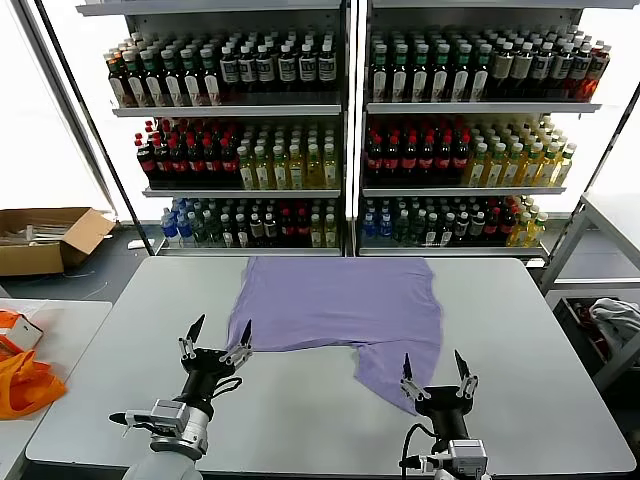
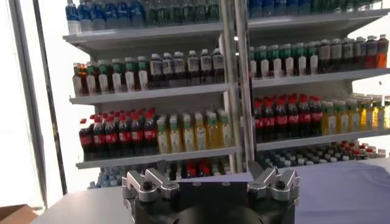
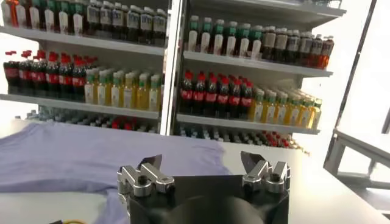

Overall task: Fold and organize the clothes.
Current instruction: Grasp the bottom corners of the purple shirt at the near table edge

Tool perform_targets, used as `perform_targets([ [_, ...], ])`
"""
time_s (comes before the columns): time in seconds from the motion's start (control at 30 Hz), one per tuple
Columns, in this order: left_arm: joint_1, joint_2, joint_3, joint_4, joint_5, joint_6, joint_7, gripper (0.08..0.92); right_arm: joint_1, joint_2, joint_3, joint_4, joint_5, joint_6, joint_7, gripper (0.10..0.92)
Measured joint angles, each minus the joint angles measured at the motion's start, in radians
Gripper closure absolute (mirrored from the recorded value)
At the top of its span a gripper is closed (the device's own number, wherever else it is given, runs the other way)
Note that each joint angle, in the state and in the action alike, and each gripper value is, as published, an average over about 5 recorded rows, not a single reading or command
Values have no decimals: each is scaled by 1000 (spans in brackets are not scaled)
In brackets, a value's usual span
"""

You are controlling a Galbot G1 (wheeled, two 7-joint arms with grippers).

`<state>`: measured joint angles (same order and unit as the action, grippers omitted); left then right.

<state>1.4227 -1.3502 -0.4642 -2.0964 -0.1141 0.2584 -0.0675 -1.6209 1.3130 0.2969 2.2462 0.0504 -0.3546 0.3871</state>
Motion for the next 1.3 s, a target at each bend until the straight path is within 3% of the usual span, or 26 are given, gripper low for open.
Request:
perform_targets([
  [0.57,-103,61,-5,99,-88,191,8,177,32,29,-27,-22,83,-120,76,203],
  [1.3,-209,96,13,237,-132,244,8,177,94,97,-77,-106,86,-187,133,203],
])
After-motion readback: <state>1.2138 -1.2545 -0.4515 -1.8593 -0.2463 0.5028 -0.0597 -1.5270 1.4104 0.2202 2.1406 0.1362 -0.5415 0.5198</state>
